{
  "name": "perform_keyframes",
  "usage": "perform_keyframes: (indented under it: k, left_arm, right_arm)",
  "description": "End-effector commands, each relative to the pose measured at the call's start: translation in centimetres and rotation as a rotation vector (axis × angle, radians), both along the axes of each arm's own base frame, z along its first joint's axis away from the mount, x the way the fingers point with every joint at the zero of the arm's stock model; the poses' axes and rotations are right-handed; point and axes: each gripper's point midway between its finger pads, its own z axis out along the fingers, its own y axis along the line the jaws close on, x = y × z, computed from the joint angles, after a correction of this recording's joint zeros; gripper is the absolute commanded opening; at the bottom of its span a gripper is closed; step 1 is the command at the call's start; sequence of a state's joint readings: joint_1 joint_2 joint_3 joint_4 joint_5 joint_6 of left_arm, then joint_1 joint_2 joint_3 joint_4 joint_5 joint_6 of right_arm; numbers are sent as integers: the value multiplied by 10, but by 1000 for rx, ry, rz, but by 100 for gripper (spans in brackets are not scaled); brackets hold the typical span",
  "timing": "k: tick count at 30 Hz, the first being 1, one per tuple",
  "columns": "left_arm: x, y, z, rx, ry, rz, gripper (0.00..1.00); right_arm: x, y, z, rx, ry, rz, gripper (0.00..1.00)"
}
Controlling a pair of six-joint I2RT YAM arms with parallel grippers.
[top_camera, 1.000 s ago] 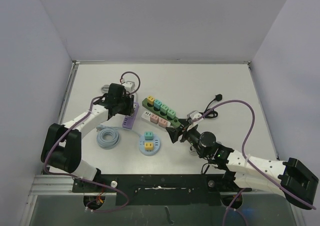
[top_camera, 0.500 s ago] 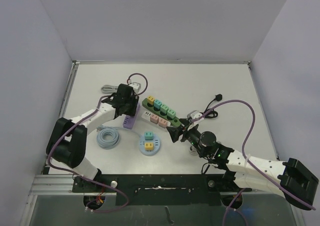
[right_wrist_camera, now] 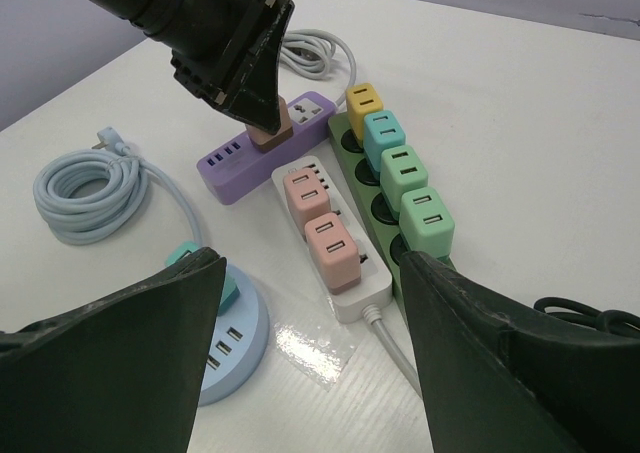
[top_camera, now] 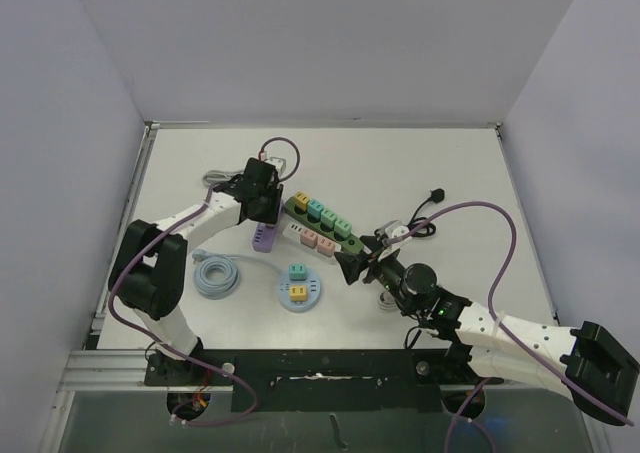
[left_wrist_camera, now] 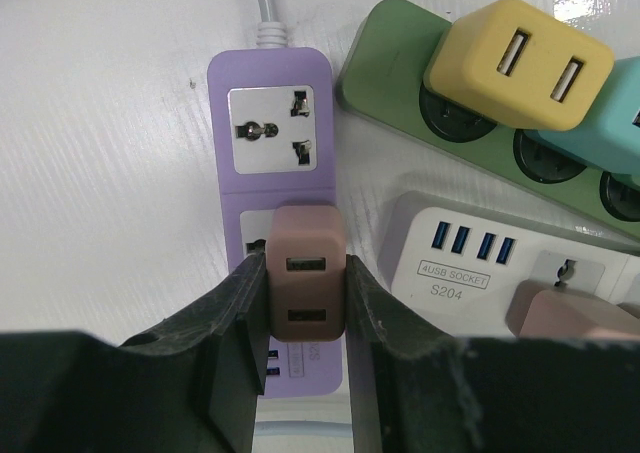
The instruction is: Insert the plug
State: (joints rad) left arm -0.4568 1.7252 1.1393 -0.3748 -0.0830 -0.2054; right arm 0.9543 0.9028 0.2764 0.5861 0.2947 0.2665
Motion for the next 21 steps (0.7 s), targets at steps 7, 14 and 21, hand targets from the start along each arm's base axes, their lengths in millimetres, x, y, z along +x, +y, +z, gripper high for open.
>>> perform_keyframes:
  k: [7, 14, 21]
  left_arm:
    - [-35, 14, -13, 24, 171, 46, 26]
    - [2, 0, 83, -95, -88, 19, 76]
    - [4, 19, 149, -202, -281, 111, 76]
  right_arm:
    - [5, -7, 22, 42, -19, -43, 72]
    - [19, -24, 22, -7, 132, -185, 72]
    - [33, -66, 36, -64, 252, -424, 75]
